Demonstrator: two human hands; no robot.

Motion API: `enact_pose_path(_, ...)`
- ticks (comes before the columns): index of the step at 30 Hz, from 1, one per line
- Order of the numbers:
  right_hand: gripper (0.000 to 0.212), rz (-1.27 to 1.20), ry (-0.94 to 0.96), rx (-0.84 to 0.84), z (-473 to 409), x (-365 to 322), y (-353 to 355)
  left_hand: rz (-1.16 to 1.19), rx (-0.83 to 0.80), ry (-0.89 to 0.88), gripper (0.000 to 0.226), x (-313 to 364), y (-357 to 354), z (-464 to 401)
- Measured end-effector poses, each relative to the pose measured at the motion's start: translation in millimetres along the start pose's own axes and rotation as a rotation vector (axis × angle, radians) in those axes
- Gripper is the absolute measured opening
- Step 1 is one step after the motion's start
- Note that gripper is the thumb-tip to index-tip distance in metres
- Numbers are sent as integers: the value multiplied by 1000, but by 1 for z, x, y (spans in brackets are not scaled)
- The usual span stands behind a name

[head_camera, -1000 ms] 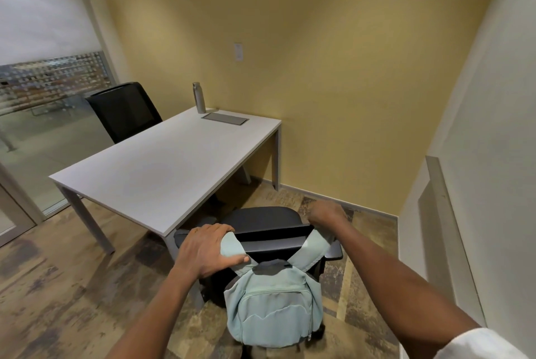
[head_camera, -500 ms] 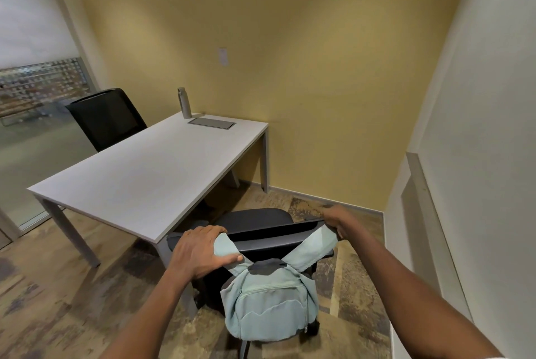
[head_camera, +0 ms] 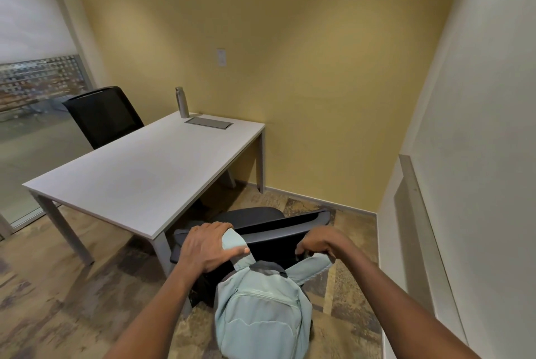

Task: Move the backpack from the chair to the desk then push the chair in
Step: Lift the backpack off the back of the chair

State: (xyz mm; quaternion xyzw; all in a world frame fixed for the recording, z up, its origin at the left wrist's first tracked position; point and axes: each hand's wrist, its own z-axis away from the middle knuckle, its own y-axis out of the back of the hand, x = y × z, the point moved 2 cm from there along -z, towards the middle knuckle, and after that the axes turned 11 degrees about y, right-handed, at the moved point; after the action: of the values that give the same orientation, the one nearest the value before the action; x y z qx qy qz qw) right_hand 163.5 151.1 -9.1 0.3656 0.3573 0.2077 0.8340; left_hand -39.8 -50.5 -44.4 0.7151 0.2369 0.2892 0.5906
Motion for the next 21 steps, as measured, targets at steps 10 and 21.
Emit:
enact_pose_path(10, 68, 443, 102, -167, -7, -50, -51, -47, -1, -42, 85, -4, -2, 6)
enact_pose_path(21, 39, 301, 299, 205, -5, -84, -84, -3, 84, -103, 102, -4, -8, 3)
